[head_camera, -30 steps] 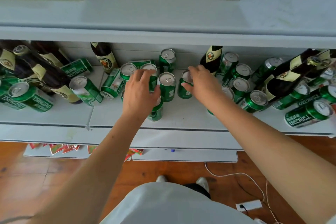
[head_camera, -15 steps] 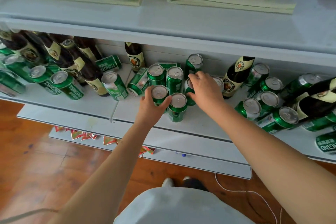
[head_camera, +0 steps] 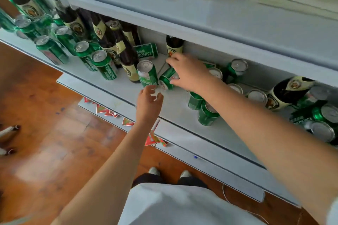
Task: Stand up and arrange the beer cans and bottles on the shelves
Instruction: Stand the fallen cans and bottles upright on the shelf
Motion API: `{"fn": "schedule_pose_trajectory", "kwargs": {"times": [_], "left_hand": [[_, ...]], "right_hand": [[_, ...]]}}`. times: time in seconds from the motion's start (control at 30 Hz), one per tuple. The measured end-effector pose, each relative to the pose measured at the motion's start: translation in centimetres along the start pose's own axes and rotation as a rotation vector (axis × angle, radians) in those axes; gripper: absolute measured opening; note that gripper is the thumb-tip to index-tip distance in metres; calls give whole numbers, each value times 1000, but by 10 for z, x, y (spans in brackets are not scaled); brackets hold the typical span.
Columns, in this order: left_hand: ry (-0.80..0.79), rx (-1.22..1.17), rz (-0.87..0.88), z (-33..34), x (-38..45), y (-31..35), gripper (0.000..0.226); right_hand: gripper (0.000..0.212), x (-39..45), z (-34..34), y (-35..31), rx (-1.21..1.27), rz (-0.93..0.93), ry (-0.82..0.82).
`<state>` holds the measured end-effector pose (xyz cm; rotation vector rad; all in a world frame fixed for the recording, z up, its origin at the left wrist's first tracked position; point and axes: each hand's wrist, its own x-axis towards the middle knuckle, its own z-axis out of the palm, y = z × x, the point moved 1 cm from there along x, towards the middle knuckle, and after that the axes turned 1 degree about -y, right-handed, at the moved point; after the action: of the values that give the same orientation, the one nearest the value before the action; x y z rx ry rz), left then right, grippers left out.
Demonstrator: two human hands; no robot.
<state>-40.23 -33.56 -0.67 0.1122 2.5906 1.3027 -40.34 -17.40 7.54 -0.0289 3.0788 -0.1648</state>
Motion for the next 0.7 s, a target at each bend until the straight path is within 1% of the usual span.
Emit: {"fn": "schedule_pose_trajectory", "kwargs": {"times": [0.03,0.1,0.17,0.23,0.27,0.4,0.5,0.6,0.7], "left_hand": [[40,-7,4,-9,3,-7,37],[87,-8,5,-25,9,-18,35],[79,-4,1,-33,15,-28,35],[47,-6,3,-38,20,-37,35],[28,-7,5,-39,23,-40,35],[-34,-5,37,-47,32,-50,34],[-82,4,61,-53,37,-55,34],[-131,12,110,-55,42,-55,35],[-178,22,163,-53,42,-54,37]], "right_hand": [[71,12,10,-7,-79,-28,-93],[83,30,32,-17,-222,-43,-227],[87,42,47,-23,-325,-22,-309],[87,51,55,-29,-373,24,-345],[84,55,57,-31,-394,49,-351],[61,65,67,-39,-463,108,-311],[56,64,70,-42,-419,129,-280],[62,57,66,-40,-270,178,-182],[59,46,47,-37,-12,280,-25]]}}
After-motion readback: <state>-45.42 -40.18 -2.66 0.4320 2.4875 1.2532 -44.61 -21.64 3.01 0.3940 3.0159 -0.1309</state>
